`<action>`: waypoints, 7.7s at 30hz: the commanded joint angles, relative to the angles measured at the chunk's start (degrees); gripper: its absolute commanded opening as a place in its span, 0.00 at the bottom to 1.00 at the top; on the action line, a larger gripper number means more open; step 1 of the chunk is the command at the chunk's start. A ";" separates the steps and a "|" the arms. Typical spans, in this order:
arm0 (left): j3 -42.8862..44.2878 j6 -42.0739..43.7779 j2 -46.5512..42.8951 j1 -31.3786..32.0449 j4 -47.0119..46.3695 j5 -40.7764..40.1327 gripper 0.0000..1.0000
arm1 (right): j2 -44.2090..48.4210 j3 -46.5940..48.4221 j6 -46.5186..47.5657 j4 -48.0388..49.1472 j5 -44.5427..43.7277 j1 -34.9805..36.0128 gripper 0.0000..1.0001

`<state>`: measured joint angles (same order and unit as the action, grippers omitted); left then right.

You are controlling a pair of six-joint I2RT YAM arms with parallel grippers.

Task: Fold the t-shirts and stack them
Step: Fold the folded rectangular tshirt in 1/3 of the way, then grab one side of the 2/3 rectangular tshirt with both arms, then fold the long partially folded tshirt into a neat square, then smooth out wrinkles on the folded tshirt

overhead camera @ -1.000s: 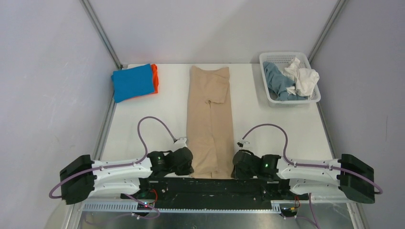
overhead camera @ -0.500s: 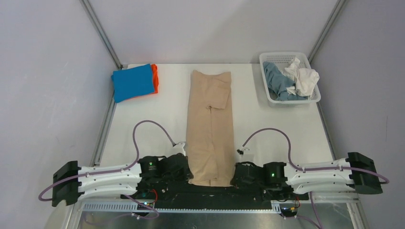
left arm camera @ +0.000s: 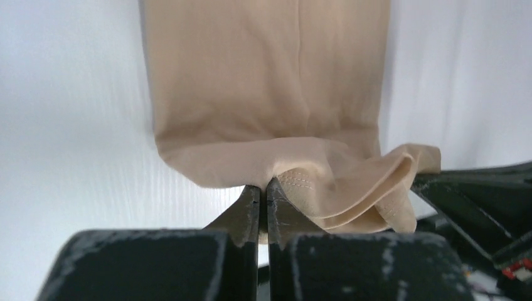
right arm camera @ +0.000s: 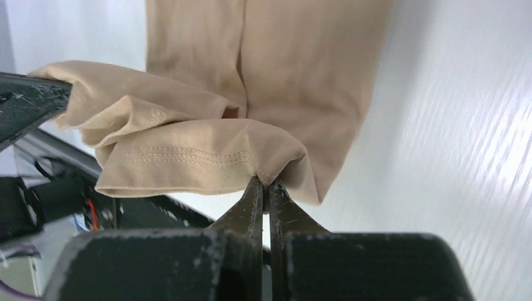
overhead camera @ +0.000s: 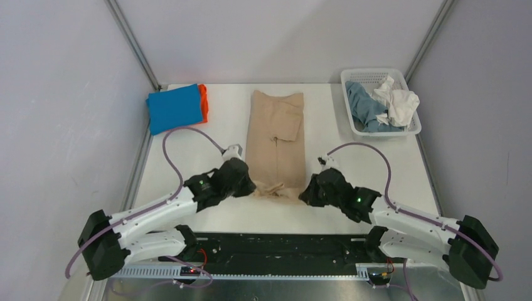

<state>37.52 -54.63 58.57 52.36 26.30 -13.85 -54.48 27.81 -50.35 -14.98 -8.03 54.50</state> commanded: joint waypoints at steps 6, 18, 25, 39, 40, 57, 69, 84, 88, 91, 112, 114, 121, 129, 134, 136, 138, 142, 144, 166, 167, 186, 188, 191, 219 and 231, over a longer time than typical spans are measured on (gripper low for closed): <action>17.05 11.74 17.51 -10.19 -1.15 -1.80 0.01 | -12.59 12.74 13.79 11.78 8.82 -14.70 0.00; 30.78 18.71 34.65 -21.81 -1.79 3.69 0.04 | -30.47 23.49 17.50 20.04 15.94 -24.70 0.00; 36.17 20.72 42.43 -24.50 -2.56 7.98 0.11 | -37.62 27.02 17.48 22.20 17.04 -27.32 0.00; 39.34 22.08 38.43 -27.74 -2.49 7.85 0.99 | -40.58 34.86 17.41 11.08 10.76 -28.31 0.95; 37.60 21.88 37.13 -27.70 -2.58 7.38 0.99 | -39.31 34.90 17.75 9.95 8.98 -27.78 0.98; -0.98 9.49 3.10 -27.73 -2.58 3.47 1.00 | -45.05 36.16 15.38 23.37 25.42 -14.59 0.99; -5.49 8.89 -1.06 -27.74 -2.62 5.41 1.00 | -75.31 70.72 13.75 18.87 25.87 -17.68 0.99; 0.48 11.04 8.59 -27.75 -6.52 10.55 0.98 | -64.54 74.49 20.96 6.92 18.21 -23.29 1.00; 1.39 10.84 14.01 -27.63 -10.50 16.47 0.82 | -48.37 53.78 19.27 6.64 7.84 -23.81 0.99; 1.81 10.86 17.49 -27.28 -12.08 18.25 0.67 | -37.69 37.65 15.07 6.01 6.10 -25.23 0.99; 2.35 10.48 30.33 -25.11 -15.48 15.24 0.00 | -32.14 14.29 9.52 10.29 2.07 -17.01 0.67; 1.30 10.85 29.42 -24.99 -17.04 15.65 0.00 | -33.40 14.22 9.66 10.50 1.24 -16.61 0.60; -5.45 10.44 21.95 -23.76 -23.09 16.25 0.00 | -33.65 10.17 10.53 15.55 2.63 -14.11 0.15; -18.99 4.76 5.24 -15.94 -20.34 13.15 0.00 | -22.99 4.50 8.87 6.07 5.09 -6.46 0.00; -27.94 -7.64 -18.76 -2.29 -12.27 9.47 0.00 | -9.43 0.54 2.13 -8.05 4.36 4.59 0.00; -27.73 -10.06 -27.71 3.59 -7.83 6.87 0.00 | -2.20 0.42 -0.11 -11.65 4.89 8.38 0.00; -25.34 -9.95 -34.12 8.21 -2.88 3.26 0.00 | 2.77 0.45 -0.41 -13.00 5.50 10.33 0.00; -18.35 -5.07 -35.22 9.41 -0.24 0.54 0.00 | 10.98 1.93 2.79 -12.34 8.87 8.14 0.00; -13.61 -1.80 -31.80 9.43 -0.21 -1.40 0.00 | 13.21 3.38 4.86 -12.15 11.04 5.37 0.00; 24.66 22.17 11.34 -17.19 -6.85 -0.56 0.00 | -9.35 20.45 16.14 1.70 36.66 -37.57 0.00; 26.17 22.76 12.51 -18.34 -7.31 0.58 0.00 | -10.22 21.06 16.28 1.75 37.07 -38.67 0.00; 49.76 26.94 49.40 -28.95 -8.59 12.27 0.00 | -40.84 34.02 16.60 12.59 38.30 -47.23 0.00; 52.79 27.64 53.13 -29.36 -8.50 14.72 0.02 | -43.79 35.06 18.14 12.79 37.44 -47.47 0.05; 56.55 27.42 56.52 -30.16 -8.38 15.92 0.29 | -48.84 38.76 19.98 13.67 38.19 -48.33 0.28; 70.82 20.65 73.64 -30.84 -7.38 31.93 1.00 | -60.40 45.32 16.02 21.74 40.32 -41.77 0.88; 54.00 16.50 68.35 -32.48 -6.40 29.92 1.00 | -63.68 46.34 21.72 8.69 36.07 -39.36 0.98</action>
<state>102.35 -37.58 133.10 19.14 13.32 20.25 -118.58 74.81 -33.17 2.87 32.38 12.80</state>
